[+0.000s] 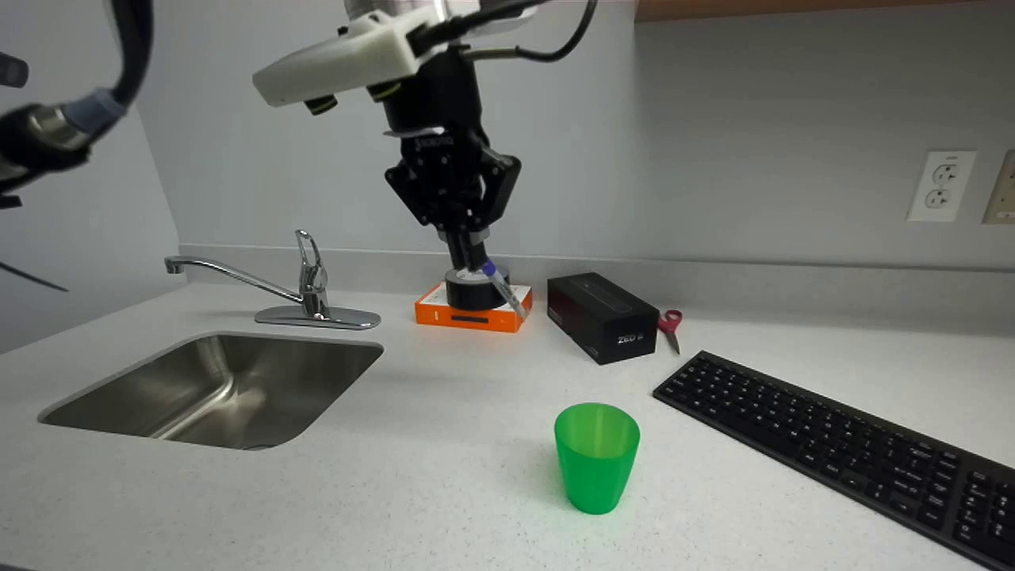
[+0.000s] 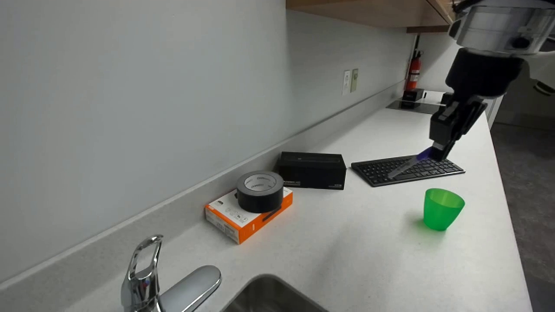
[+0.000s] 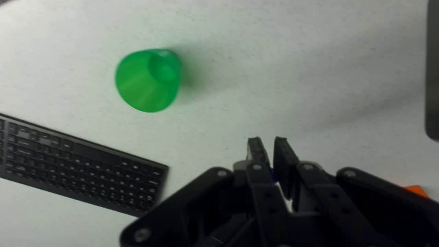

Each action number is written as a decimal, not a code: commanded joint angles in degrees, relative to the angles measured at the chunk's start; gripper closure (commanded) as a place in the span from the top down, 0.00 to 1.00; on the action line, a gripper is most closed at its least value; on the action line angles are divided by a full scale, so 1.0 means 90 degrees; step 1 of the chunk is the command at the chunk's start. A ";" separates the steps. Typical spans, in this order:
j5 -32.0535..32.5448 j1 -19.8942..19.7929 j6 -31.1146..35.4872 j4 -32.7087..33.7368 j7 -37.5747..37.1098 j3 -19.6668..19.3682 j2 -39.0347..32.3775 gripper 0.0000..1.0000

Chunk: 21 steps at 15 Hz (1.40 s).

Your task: Remove the blue pen from the green cup

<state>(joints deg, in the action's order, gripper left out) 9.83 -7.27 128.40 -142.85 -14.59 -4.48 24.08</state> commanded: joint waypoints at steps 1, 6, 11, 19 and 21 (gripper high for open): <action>-0.0786 0.0326 0.1662 -0.0116 -0.0466 0.0357 -0.0924 0.03; -0.0642 0.0343 0.3583 0.0051 -0.1007 0.0779 -0.2545 0.03; -0.0738 0.0569 0.3777 0.0417 -0.0927 0.0567 -0.3482 0.03; -0.0908 0.0684 0.3005 0.0790 -0.0617 0.0413 -0.3673 0.67; -0.0925 0.0673 0.2847 0.0862 -0.0605 0.0407 -0.3657 0.83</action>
<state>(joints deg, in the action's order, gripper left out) 3.72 -2.38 156.92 -136.84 -21.75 0.24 -8.82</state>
